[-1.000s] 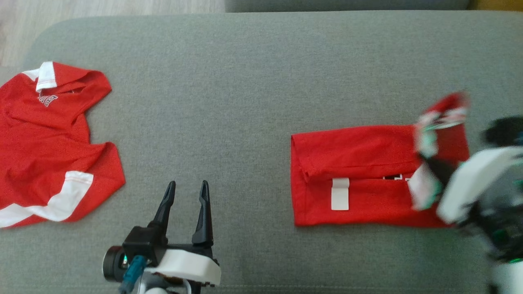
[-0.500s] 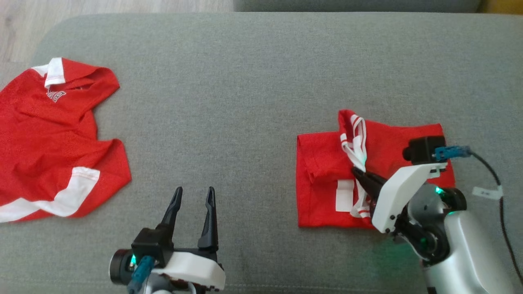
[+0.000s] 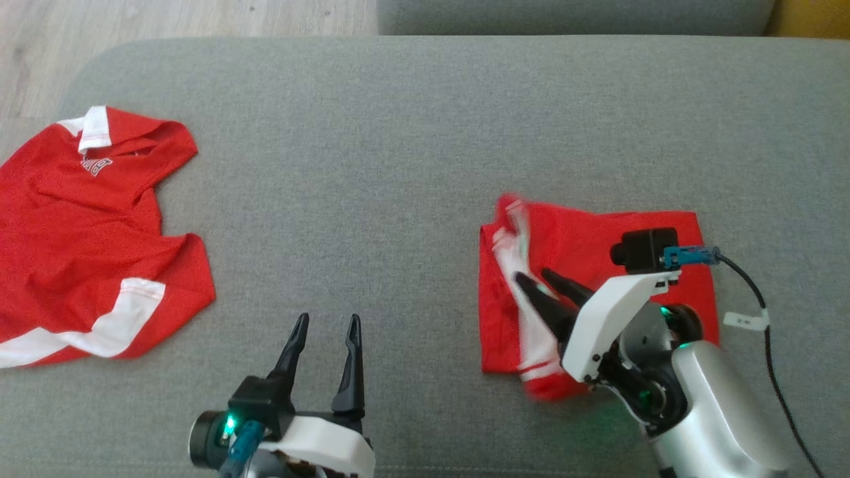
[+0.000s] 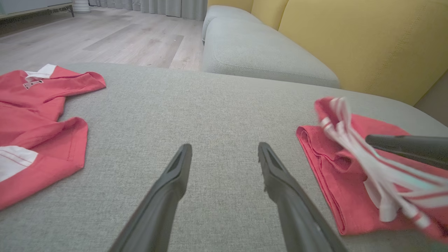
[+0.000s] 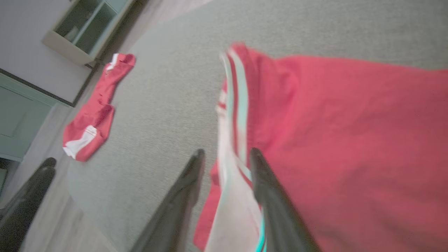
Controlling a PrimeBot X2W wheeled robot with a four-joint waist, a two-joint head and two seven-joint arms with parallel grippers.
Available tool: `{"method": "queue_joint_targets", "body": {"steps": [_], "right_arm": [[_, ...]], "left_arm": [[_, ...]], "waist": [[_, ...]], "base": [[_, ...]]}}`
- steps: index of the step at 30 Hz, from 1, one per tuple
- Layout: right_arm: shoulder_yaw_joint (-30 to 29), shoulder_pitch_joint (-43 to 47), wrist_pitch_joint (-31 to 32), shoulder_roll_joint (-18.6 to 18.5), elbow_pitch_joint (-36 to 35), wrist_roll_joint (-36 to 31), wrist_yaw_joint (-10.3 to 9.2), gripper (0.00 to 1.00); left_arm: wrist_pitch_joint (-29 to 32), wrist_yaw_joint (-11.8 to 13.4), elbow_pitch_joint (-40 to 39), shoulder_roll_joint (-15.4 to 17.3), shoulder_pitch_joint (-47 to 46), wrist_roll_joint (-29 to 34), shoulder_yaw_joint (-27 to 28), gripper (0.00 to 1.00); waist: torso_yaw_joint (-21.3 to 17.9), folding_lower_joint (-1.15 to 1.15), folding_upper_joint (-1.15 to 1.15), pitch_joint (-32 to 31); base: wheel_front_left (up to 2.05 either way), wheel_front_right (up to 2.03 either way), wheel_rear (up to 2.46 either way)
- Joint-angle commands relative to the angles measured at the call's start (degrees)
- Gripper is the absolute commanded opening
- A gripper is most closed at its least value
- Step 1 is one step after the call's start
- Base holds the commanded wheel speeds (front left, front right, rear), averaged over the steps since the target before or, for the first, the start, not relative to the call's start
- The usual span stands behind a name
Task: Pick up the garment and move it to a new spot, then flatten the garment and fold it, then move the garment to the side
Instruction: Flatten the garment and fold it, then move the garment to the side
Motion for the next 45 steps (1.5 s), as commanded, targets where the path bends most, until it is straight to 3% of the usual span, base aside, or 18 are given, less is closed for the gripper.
{"method": "queue_joint_targets", "body": {"steps": [1,7,18,24,32,38,45], "right_arm": [[1.84,-2.48,-1.53,0.84,-2.45,1.84,0.39,1.00],[2.38,-0.32,-10.51,0.85,-6.01,5.83,0.39,1.00],[-11.11,10.55,-35.54,0.42,-10.16,-23.37,0.39,1.00],[-17.21,14.72,-44.24,-0.22,-6.49,-31.31,0.39,1.00],[-22.53,19.72,-46.58,0.16,-2.90,-32.95,0.39,1.00],[-21.83,22.14,-46.61,0.63,-3.44,-31.98,0.39,1.00],[-20.99,22.68,-46.61,0.81,-3.63,-31.16,0.39,1.00]], "left_arm": [[-0.70,0.00,-1.55,-0.39,-1.01,-0.39,1.46,1.00],[-0.70,0.10,-1.92,-0.39,0.53,0.31,2.83,1.00],[-0.70,-0.35,-5.56,-0.39,2.20,2.20,7.14,1.00],[-0.70,-0.74,-6.58,-0.39,3.14,3.53,8.78,1.00],[-0.70,-1.54,-4.45,-0.39,5.98,5.61,10.15,1.00],[-0.70,-0.68,-4.73,-0.39,7.85,5.60,11.92,1.00],[-0.70,-1.38,-4.83,-0.39,9.14,5.92,12.74,1.00]], "waist": [[-0.10,0.00,0.00,-0.32],[-1.45,0.00,0.00,-1.60],[-4.49,0.00,0.00,-3.69],[-4.71,0.00,0.00,-4.94],[-2.46,0.00,0.00,-8.78],[-1.72,0.00,0.00,-10.00],[-1.37,0.00,0.00,-10.35]], "base": [[0.00,0.00,0.00],[0.00,0.00,0.00],[0.00,0.00,0.00],[0.00,0.00,0.00],[0.00,0.00,0.00],[0.00,0.00,0.00],[0.00,0.00,0.00]]}}
